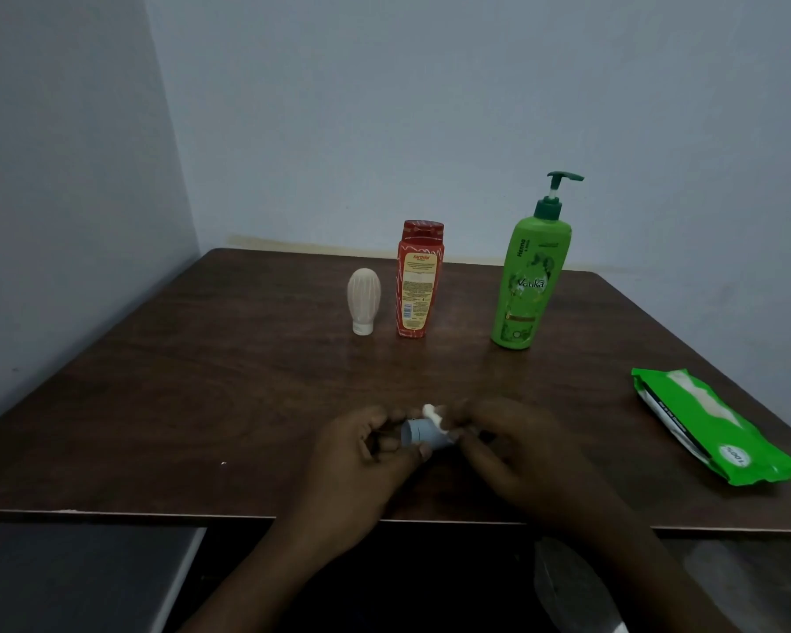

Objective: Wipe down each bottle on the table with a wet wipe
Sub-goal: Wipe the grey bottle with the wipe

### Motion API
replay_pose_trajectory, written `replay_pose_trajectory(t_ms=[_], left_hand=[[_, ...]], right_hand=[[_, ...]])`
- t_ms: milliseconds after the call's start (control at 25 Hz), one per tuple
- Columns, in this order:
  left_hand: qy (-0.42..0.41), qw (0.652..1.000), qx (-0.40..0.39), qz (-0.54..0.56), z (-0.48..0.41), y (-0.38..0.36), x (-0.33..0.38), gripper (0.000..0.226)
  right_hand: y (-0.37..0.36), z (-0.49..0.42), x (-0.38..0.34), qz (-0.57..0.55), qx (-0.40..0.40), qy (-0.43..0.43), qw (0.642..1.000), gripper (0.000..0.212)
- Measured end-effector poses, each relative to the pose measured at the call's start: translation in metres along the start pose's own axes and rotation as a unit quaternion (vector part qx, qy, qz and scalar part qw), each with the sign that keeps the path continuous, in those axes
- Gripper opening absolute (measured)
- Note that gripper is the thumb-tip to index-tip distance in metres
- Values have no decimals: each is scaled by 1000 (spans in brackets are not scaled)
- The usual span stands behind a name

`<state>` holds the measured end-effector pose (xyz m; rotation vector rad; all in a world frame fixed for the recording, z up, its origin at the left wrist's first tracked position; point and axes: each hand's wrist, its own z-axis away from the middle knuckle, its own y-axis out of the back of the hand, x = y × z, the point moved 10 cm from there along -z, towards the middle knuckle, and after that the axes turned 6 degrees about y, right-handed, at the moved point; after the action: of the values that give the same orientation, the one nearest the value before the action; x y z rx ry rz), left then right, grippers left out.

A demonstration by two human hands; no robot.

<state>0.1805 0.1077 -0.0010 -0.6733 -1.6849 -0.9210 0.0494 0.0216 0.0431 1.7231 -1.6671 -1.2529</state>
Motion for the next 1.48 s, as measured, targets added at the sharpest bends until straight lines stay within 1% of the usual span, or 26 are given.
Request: replay_pose_trajectory(t_ms=[80, 160, 240, 320, 360, 400, 520, 600, 720, 880, 1040, 1160, 1240, 1360, 1480], left_hand=[[-1, 1000, 15, 12, -1, 3, 1, 25], [-9, 1000, 26, -5, -2, 4, 2, 19], [-9, 1000, 20, -5, -1, 2, 6, 16], [-2, 1000, 8, 13, 1, 0, 6, 14], [2, 1000, 7, 19, 1, -1, 5, 14], [6, 1000, 8, 24, 1, -1, 5, 14], [7, 1000, 23, 13, -2, 2, 1, 19], [13, 1000, 16, 12, -3, 1, 3, 23], [27, 999, -13, 20, -3, -2, -1, 30], [27, 999, -5, 20, -1, -3, -3, 24], [23, 1000, 16, 4, -1, 0, 0, 25], [25, 999, 30, -6, -3, 3, -2, 26], [27, 999, 35, -11, -3, 4, -2, 25], [41, 998, 39, -10, -3, 4, -5, 22], [51, 998, 36, -12, -4, 4, -6, 23]], right_hand=[[17, 1, 18, 13, 15, -32, 999, 15], [24, 4, 24, 34, 35, -45, 998, 13], [11, 2, 7, 45, 39, -22, 998, 19], [-9, -1, -15, 54, 14, 31, 998, 26], [-12, -2, -18, 48, 4, 45, 998, 25], [-8, -3, -13, 36, 6, 42, 998, 23], [19, 2, 22, -23, 34, -35, 999, 20], [28, 8, 35, -32, 45, -55, 997, 18], [14, 4, 12, -23, 51, -20, 998, 17], [-7, 1, -21, -27, 57, 46, 997, 15], [7, 4, 11, -71, 44, -13, 996, 17], [16, 11, 35, -125, 62, -66, 988, 18], [17, 14, 45, -139, 65, -94, 984, 18], [17, 19, 55, -121, 52, -123, 984, 13], [19, 23, 60, -74, 70, -170, 980, 13]])
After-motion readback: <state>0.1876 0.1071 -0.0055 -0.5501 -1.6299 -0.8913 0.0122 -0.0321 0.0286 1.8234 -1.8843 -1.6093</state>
